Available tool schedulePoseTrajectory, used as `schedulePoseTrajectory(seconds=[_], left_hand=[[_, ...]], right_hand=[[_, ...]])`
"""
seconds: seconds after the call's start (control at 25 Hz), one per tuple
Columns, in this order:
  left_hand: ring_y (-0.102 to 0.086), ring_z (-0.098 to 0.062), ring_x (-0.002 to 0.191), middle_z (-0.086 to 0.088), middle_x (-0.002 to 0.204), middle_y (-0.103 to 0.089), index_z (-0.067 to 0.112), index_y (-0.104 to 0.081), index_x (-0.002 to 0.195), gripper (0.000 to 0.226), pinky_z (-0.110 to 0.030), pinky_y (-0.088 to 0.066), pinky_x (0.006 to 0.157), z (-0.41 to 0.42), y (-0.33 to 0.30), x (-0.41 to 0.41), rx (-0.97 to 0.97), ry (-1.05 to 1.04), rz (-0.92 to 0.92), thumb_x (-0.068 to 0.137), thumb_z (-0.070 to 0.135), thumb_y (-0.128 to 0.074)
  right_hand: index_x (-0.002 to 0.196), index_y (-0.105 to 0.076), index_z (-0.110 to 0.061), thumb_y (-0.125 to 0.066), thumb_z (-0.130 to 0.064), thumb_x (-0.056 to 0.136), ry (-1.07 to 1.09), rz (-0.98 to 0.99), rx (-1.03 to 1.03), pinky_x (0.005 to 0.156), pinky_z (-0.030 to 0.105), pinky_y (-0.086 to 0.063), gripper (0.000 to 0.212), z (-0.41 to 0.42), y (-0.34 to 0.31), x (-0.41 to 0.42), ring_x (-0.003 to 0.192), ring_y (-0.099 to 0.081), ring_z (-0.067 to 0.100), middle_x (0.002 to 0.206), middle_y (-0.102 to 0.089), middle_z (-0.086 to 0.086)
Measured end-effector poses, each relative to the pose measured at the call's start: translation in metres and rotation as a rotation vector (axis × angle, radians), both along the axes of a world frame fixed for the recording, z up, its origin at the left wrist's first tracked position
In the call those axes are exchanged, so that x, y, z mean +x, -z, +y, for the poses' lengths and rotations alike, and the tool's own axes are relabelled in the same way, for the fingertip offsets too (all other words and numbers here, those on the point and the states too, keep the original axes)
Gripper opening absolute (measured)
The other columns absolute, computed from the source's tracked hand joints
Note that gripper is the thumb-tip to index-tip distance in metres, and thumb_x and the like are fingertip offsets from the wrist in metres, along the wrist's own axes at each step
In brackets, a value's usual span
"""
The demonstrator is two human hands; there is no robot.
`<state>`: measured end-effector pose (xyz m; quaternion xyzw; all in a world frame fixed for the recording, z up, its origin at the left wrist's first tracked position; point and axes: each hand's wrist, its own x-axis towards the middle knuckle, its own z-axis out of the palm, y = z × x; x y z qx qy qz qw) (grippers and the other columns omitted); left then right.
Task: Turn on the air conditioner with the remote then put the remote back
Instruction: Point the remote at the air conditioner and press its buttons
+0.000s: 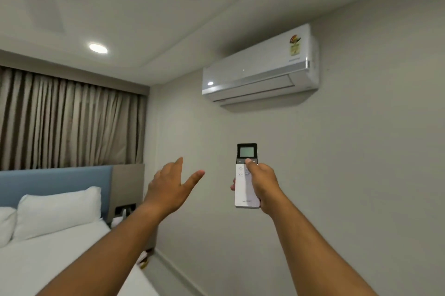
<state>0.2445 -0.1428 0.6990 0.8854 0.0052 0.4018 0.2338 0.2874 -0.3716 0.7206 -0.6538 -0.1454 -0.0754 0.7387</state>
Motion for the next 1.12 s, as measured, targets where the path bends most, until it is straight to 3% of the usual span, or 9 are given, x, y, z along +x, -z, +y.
schedulePoseTrajectory(seconds=[0.16, 0.32, 0.52, 0.72, 0.96, 1.12], left_hand=[[-0.011, -0.028, 0.149, -0.009, 0.162, -0.015, 0.025, -0.005, 0.153, 0.109, -0.049, -0.019, 0.118, -0.029, -0.046, 0.007, 0.243, -0.011, -0.149, 0.068, 0.092, -0.016], [0.0, -0.028, 0.15, -0.01, 0.164, -0.005, 0.023, 0.003, 0.152, 0.111, -0.046, -0.008, 0.119, -0.048, -0.078, 0.01, 0.382, -0.08, -0.245, 0.066, 0.093, -0.005], [0.002, -0.03, 0.15, -0.011, 0.163, -0.004, 0.022, 0.002, 0.153, 0.113, -0.046, -0.004, 0.119, -0.053, -0.088, 0.016, 0.413, -0.128, -0.255, 0.065, 0.092, -0.003], [0.006, -0.029, 0.149, -0.009, 0.164, 0.0, 0.023, 0.008, 0.151, 0.114, -0.043, 0.004, 0.116, -0.058, -0.09, 0.017, 0.447, -0.141, -0.251, 0.062, 0.093, 0.004], [0.007, -0.031, 0.149, -0.009, 0.163, 0.002, 0.023, 0.008, 0.151, 0.115, -0.044, 0.003, 0.117, -0.057, -0.1, 0.01, 0.446, -0.132, -0.262, 0.06, 0.093, 0.005], [0.007, -0.029, 0.149, -0.009, 0.163, 0.002, 0.022, 0.008, 0.151, 0.116, -0.044, 0.003, 0.118, -0.055, -0.102, 0.004, 0.447, -0.135, -0.268, 0.06, 0.093, 0.007]], right_hand=[[0.102, -0.058, -0.005, -0.051, -0.037, 0.096, 0.064, -0.102, 0.005, 0.055, 0.036, -0.059, 0.033, -0.029, -0.046, -0.015, 0.06, -0.074, 0.034, 0.076, -0.074, 0.017], [0.098, -0.056, -0.004, -0.051, -0.037, 0.095, 0.148, -0.165, 0.011, 0.046, 0.032, -0.056, 0.033, -0.042, -0.074, -0.032, 0.056, -0.074, 0.033, 0.082, -0.073, 0.022], [0.103, -0.056, -0.003, -0.051, -0.036, 0.094, 0.185, -0.169, -0.021, 0.041, 0.028, -0.054, 0.034, -0.044, -0.077, -0.042, 0.054, -0.074, 0.031, 0.084, -0.073, 0.021], [0.104, -0.056, -0.003, -0.051, -0.037, 0.095, 0.179, -0.194, -0.012, 0.052, 0.033, -0.058, 0.035, -0.048, -0.083, -0.041, 0.058, -0.074, 0.032, 0.091, -0.073, 0.024], [0.102, -0.056, -0.014, -0.052, -0.026, 0.089, 0.105, -0.235, 0.02, 0.048, 0.03, -0.056, 0.018, -0.049, -0.094, -0.045, 0.057, -0.071, 0.028, 0.074, -0.076, 0.014], [0.102, -0.054, -0.012, -0.053, -0.021, 0.09, 0.034, -0.262, 0.043, 0.059, 0.038, -0.059, 0.014, -0.049, -0.102, -0.051, 0.061, -0.07, 0.033, 0.073, -0.075, 0.015]])
